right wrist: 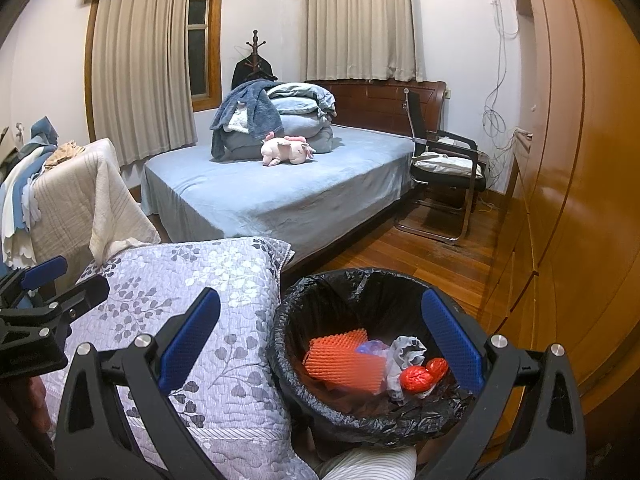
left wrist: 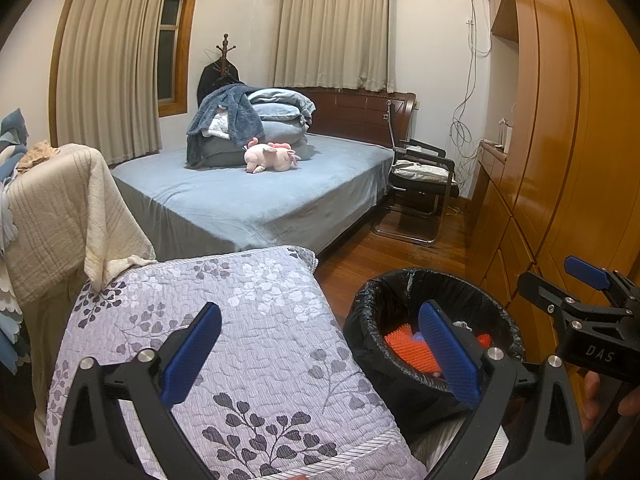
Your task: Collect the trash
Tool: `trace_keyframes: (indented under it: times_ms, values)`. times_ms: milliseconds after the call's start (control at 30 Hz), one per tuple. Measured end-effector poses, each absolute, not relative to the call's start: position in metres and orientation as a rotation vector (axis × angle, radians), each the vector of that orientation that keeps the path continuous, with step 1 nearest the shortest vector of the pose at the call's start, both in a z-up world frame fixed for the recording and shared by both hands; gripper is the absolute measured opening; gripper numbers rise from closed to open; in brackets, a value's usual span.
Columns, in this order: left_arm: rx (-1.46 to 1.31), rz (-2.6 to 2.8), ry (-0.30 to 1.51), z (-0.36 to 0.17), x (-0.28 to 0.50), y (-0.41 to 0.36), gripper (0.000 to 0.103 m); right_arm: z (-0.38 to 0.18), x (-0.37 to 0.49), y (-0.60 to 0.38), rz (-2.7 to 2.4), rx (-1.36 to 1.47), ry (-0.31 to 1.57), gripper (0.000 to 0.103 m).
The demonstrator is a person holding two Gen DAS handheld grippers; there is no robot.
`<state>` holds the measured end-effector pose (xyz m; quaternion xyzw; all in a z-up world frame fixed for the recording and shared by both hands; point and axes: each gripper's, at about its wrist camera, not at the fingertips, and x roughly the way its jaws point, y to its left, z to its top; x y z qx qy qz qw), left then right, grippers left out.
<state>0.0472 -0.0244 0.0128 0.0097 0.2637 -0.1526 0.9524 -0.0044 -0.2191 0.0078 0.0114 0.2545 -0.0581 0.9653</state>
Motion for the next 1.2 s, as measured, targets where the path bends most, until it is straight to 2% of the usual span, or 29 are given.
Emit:
trace_keyframes:
  times_ms: [1200]
  values:
    - [0.02,-0.31,0.536,0.0134,0.0476,-0.0241,0.097,0.0082,-0.0035,-0.2143,-0.116,0.021,0.517,0.098]
